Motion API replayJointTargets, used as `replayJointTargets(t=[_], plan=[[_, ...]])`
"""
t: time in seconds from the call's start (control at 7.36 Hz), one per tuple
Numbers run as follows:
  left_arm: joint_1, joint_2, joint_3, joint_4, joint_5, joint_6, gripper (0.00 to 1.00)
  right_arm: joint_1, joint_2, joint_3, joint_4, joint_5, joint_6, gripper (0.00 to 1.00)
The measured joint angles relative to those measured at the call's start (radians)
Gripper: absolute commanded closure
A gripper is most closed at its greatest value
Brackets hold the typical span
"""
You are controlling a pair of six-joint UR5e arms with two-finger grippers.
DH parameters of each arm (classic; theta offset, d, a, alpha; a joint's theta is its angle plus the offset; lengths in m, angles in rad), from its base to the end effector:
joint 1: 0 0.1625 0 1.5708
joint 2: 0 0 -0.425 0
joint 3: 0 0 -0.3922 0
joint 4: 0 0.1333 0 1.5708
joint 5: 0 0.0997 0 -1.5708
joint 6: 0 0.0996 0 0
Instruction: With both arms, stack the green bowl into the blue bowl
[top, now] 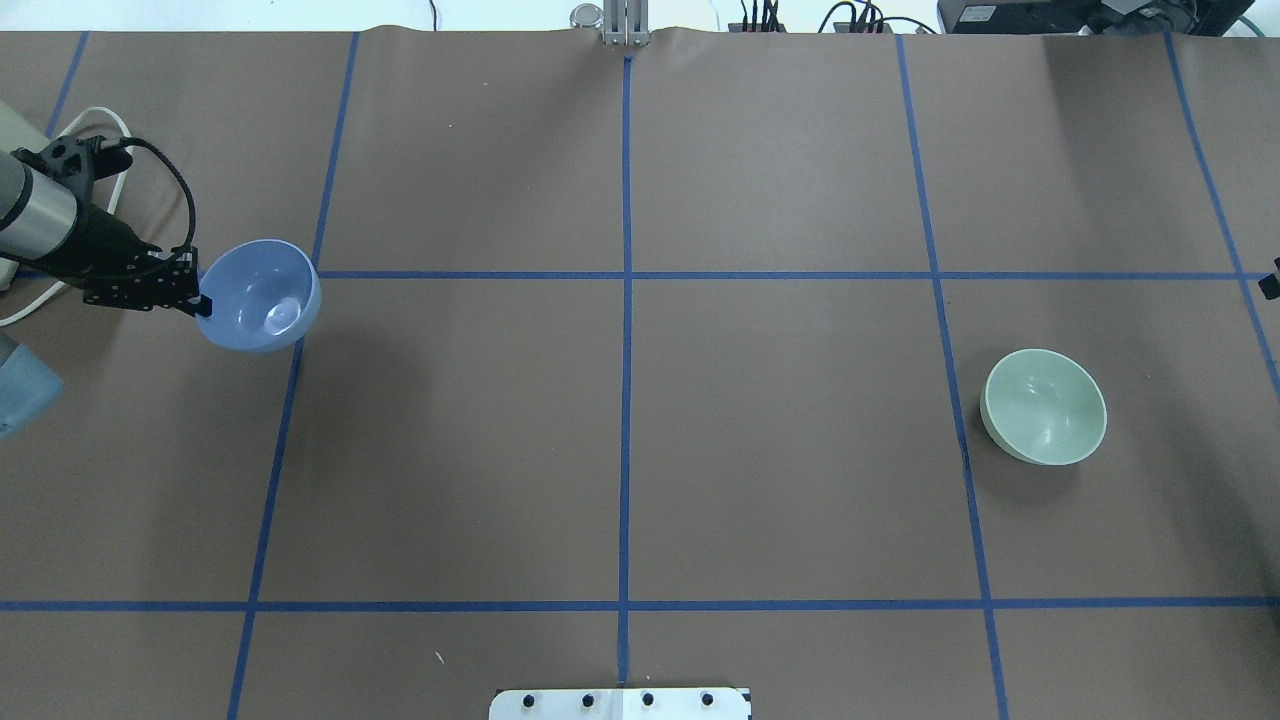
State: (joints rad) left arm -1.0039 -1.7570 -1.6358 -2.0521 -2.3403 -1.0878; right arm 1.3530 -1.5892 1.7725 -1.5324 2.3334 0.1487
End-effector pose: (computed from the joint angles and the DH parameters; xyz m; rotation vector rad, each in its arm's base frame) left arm 0.2578 -0.5241 0.4692 -0.0696 1.0068 -0.1944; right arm -0.0431 -0.4932 0.5643 0.0690 -0.7857 -0.1500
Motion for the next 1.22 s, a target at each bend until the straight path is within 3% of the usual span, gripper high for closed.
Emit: replayJointTargets(t=[0.41, 0.81, 1.22], plan=[[0.068, -0.162, -0.083, 0.262, 0.034, -0.105, 0.95, 0.0, 0.0, 0.002, 0.0, 0.002, 0.001, 0.0], [0.278, -0.32, -0.093, 0.303, 0.159, -0.366, 0.94, -0.007, 0.001, 0.002, 0.0, 0.003, 0.002, 0.0], [0.396, -0.424, -0.049, 0.305, 0.254, -0.477, 0.93, -0.011, 0.0, 0.002, 0.0, 0.006, 0.002, 0.0]])
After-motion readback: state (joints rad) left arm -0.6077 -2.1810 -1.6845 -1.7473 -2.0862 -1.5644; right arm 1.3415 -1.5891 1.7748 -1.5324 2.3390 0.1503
